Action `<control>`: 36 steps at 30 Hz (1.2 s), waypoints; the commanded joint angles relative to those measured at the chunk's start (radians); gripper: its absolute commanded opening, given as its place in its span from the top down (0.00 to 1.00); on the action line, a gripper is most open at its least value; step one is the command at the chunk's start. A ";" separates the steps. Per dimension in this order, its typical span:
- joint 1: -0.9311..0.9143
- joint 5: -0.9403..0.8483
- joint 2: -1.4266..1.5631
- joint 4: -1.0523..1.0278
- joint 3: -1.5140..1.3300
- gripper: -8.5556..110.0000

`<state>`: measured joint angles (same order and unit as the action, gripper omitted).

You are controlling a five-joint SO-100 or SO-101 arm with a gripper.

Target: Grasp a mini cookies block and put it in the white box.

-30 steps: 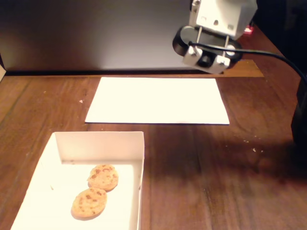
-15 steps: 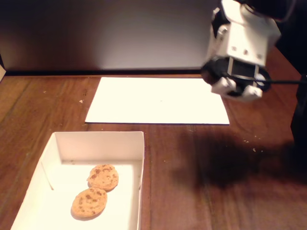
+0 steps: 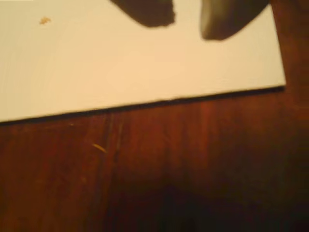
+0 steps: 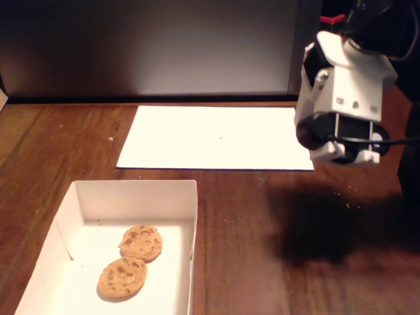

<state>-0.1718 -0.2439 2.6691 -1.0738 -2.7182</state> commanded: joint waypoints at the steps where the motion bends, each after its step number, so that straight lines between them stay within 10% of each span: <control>1: 0.011 0.006 0.095 0.029 -0.052 0.93; 36: 0.077 0.186 0.689 -0.048 -0.433 0.89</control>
<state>-0.0798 -0.0706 3.2996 -1.1045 -3.1661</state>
